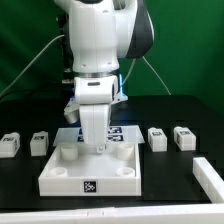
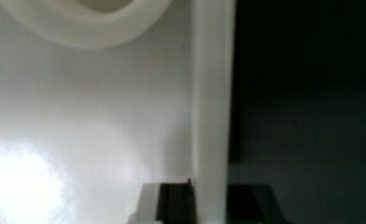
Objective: Assemble one leg
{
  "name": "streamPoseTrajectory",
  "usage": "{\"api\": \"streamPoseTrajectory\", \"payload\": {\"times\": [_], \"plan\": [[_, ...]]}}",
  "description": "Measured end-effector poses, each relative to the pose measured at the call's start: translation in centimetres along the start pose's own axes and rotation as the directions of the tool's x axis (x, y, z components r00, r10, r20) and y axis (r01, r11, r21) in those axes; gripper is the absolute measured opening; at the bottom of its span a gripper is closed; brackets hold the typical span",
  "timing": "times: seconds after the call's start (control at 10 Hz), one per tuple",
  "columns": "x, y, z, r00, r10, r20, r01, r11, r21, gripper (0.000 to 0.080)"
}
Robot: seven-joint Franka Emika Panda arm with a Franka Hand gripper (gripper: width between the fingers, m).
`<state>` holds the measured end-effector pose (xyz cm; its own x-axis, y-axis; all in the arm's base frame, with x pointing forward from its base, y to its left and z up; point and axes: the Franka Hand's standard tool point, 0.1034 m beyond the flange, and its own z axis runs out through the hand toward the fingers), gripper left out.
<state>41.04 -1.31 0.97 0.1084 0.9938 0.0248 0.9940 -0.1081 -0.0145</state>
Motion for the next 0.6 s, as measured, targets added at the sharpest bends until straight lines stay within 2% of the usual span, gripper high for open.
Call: {"api": "streamPoseTrajectory", "payload": {"times": [0.6], "plan": [[0.03, 0.05, -0.01, 1.0, -0.001, 0.0, 0.001, 1.0, 0.0, 0.006]]}}
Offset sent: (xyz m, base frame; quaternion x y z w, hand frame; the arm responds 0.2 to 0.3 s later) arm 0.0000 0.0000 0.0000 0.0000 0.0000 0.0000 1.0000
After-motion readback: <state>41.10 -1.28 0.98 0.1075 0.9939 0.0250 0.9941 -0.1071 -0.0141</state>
